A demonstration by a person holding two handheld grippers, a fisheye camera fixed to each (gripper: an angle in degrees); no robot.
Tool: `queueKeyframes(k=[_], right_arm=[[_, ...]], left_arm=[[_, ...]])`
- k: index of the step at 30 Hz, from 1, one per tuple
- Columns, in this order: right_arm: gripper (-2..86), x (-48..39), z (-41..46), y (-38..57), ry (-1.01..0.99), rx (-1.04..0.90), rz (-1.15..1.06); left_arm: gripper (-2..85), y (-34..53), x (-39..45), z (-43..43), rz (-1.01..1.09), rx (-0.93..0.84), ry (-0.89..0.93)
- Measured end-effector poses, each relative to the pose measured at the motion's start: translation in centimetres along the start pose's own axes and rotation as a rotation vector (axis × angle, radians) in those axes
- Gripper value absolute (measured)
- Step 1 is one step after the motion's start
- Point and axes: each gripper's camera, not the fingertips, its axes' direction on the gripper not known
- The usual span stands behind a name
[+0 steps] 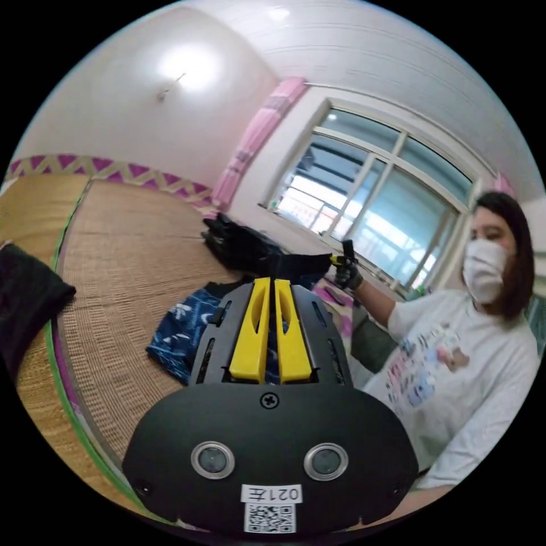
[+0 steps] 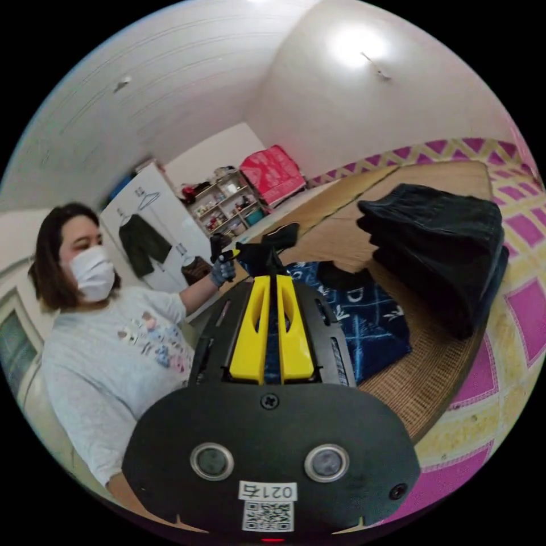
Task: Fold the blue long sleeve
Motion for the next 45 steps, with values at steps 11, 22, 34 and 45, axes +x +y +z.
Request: queueKeyframes(k=[11,22,34,45], right_arm=[[0.6,-16.8,5.6,22.1,-0.195,-0.292,0.011],[8.6,-19.0,12.0,21.7,-0.045,-0.391,0.040],[8.6,-21.4,40.4,-1.8,0.394,-0.369,-0.410],[7.7,-19.5,49.0,-5.5,0.427,-0.519,-0.435]], left_arm=[[-1.0,16.9,16.4,0.0,-0.080,-0.201,0.230],[0.5,23.5,14.6,-1.1,-0.267,-0.173,-0.024],[-0.7,15.9,14.6,7.3,-0.183,-0.147,-0.341],[-1.0,17.4,15.8,9.9,-0.244,-0.126,-0.383]])
